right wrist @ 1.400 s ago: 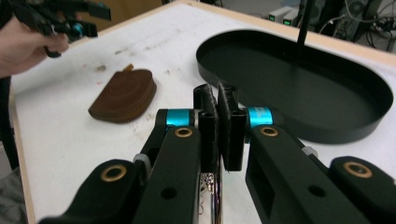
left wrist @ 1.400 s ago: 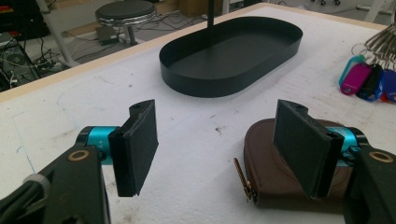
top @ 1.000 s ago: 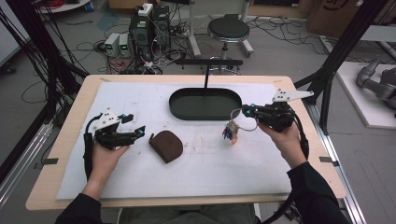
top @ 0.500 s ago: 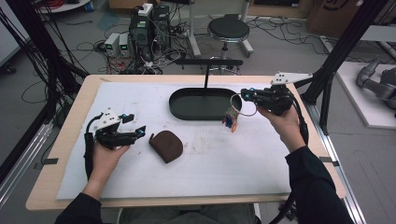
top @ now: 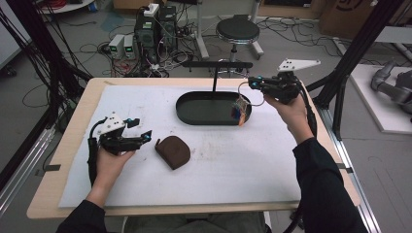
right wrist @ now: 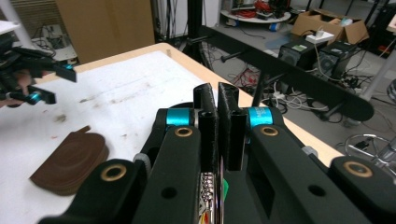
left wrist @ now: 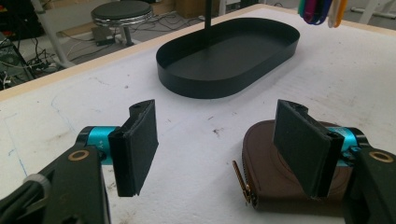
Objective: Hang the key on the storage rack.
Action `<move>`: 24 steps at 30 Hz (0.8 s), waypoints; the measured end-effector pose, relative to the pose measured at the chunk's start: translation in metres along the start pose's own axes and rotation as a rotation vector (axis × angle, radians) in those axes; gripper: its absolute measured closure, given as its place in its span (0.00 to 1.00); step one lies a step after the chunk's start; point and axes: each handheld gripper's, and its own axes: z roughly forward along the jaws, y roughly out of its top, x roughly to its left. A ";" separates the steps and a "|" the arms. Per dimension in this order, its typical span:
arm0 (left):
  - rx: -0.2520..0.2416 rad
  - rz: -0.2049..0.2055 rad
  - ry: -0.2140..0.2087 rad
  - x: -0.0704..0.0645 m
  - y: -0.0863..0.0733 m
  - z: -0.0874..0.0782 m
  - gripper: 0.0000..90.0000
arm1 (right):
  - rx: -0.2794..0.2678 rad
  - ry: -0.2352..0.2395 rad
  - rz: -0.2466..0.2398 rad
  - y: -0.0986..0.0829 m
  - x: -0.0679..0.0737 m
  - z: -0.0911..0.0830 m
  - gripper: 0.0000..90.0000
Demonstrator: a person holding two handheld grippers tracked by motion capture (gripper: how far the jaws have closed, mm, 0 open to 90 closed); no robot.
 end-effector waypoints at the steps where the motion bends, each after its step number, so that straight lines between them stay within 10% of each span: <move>1: 0.000 -0.001 -0.001 0.001 0.000 0.000 0.34 | 0.000 -0.003 0.000 0.001 -0.002 0.002 0.98; 24: 0.003 -0.009 0.005 0.003 -0.003 -0.002 0.34 | 0.037 -0.081 -0.003 0.009 -0.029 0.036 0.98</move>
